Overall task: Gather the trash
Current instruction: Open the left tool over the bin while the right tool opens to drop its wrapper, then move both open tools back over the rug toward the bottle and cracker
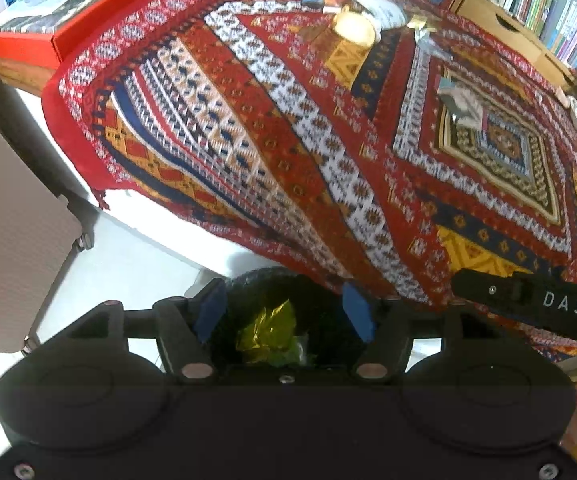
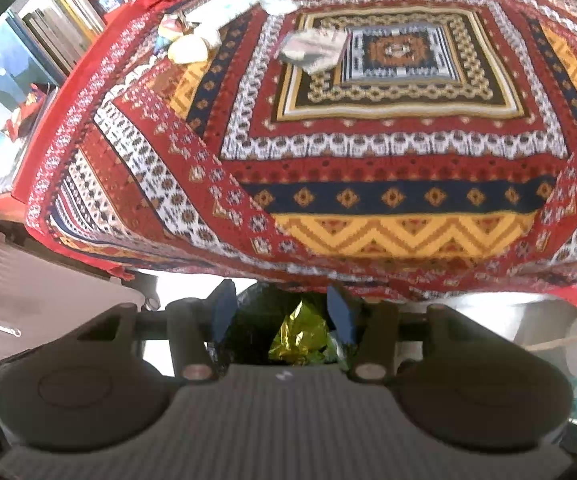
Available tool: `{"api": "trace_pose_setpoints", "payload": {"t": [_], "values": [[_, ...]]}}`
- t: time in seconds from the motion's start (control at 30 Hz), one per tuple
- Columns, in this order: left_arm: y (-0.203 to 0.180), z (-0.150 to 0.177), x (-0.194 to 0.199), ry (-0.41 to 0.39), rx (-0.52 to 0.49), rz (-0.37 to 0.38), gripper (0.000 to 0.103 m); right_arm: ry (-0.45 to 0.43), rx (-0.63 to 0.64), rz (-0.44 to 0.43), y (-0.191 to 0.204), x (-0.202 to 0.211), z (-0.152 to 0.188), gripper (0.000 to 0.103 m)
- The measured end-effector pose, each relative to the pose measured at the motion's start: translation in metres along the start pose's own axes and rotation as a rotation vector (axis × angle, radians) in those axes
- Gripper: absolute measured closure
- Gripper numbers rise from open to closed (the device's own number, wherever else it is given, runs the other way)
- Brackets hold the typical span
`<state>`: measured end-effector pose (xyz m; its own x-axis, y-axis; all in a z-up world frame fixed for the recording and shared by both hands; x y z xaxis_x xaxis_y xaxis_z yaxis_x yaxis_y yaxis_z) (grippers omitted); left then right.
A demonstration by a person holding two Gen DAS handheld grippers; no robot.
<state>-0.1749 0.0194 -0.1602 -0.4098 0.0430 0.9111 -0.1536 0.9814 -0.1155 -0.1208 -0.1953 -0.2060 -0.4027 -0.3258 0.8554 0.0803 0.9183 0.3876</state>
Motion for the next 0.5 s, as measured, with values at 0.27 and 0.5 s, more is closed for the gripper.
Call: {"api": "trace_pose_setpoints", "payload": {"t": [0.27, 0.5], "values": [[-0.012, -0.029, 0.005, -0.04, 0.009, 0.0, 0.037, -0.026, -0.004, -0.011, -0.002, 0.009, -0.027, 0.038], [-0.024, -0.061, 0.005, -0.07, 0.024, -0.012, 0.035, -0.034, 0.004, -0.018, -0.003, 0.006, -0.057, 0.037]]}}
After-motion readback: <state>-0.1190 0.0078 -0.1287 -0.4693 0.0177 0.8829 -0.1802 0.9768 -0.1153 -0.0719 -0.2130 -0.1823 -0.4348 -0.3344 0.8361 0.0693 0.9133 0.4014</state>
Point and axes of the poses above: each gripper's, at about its wrist camera, not at the fingertips, and x roughly against the way its jaws point, y to its left, z to its underside, the point moved 3 cm from there along -x, roughly the way its jaws point, and after that the axes turned 7 degrees about -x, right-handed, at the moved point
